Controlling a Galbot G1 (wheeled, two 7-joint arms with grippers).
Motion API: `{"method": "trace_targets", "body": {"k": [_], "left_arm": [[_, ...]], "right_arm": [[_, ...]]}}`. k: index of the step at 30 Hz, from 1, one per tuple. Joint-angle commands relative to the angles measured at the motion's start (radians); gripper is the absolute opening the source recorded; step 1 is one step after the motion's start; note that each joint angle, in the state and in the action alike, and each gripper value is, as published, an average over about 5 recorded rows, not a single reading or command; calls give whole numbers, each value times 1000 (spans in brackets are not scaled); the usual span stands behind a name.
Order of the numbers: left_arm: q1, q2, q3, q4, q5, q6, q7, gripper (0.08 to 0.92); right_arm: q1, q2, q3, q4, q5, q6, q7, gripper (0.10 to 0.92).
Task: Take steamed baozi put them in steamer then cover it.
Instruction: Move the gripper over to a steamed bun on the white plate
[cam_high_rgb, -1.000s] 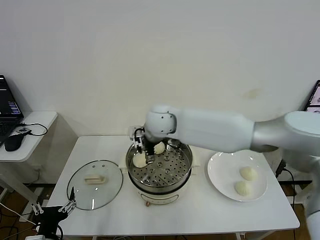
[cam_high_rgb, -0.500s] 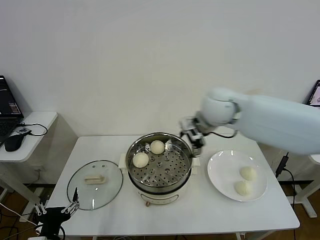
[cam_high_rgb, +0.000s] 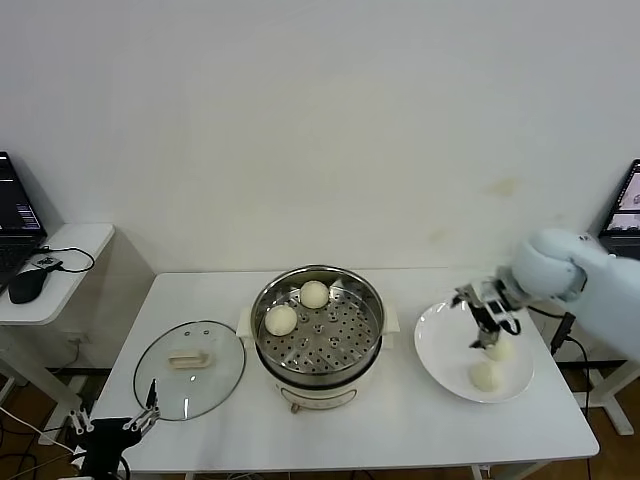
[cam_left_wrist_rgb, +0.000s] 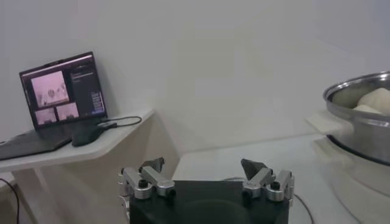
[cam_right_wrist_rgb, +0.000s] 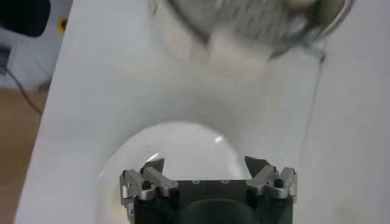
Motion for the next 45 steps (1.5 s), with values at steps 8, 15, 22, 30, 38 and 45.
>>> {"method": "trace_targets", "body": {"k": [8,15,22,30,38,45], "left_arm": [[12,-8,-7,5,8,1,1,823],[18,-6,-20,8,8,2,2,823],[16,-8,-23,12,8,2,1,823],[12,-8,-25,17,8,2,1,823],[7,-8,-25,21,7,2,1,823],[6,-9,-24,21,6,2,1,823]], "right_arm": [[-461,-4,310,-146,-190,37,24,823],[-480,36,318,-192,-193,41,38,823],[-454,80,303,-213,-173,35,67,823],[-395,107,282,-218,-142,21,76,823],[-380,111,264,-219,-145,3,65,821],[-384,112,264,-225,-154,-5,51,718]]}}
